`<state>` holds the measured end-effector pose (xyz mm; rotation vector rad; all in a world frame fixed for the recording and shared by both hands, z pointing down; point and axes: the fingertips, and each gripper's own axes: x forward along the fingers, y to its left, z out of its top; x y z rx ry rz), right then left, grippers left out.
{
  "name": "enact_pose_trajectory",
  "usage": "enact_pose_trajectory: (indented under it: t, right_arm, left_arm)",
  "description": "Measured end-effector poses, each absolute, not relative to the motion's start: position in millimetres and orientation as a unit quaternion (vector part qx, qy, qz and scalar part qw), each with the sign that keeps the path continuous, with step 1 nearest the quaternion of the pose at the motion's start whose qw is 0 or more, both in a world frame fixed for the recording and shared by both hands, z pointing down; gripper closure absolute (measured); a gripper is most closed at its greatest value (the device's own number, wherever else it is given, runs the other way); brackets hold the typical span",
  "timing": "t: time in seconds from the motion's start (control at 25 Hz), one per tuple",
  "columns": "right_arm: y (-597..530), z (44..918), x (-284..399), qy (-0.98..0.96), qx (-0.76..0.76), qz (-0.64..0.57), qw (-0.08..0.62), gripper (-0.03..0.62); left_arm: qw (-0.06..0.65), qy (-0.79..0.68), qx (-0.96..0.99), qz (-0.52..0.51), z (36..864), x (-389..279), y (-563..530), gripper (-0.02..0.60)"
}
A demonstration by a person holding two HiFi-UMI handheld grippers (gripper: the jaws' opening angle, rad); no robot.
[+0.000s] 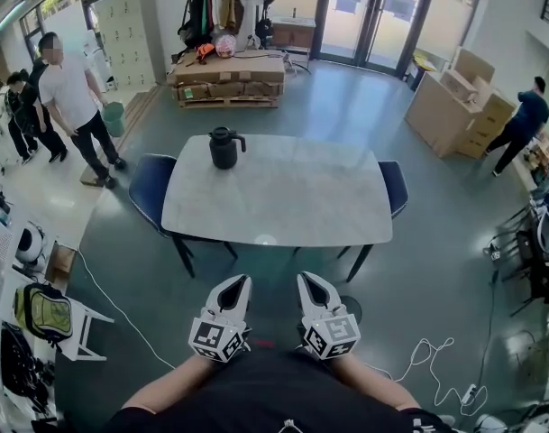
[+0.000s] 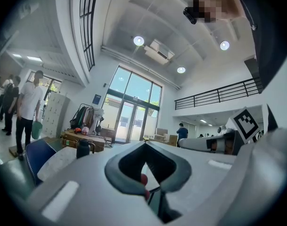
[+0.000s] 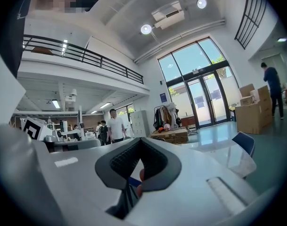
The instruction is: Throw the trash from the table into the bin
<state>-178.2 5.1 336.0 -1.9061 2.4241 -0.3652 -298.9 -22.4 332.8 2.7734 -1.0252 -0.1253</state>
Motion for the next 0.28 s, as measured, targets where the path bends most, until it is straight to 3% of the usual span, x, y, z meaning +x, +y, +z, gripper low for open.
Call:
enact_pose_trajectory:
  t: [0.28]
  right_arm:
    - [17, 337, -165, 0.775, -0.620, -0.119, 0.019, 0.569]
  left_arm:
    - [0.095, -0.341, 0.934, -0.042, 332, -288, -15, 0.581]
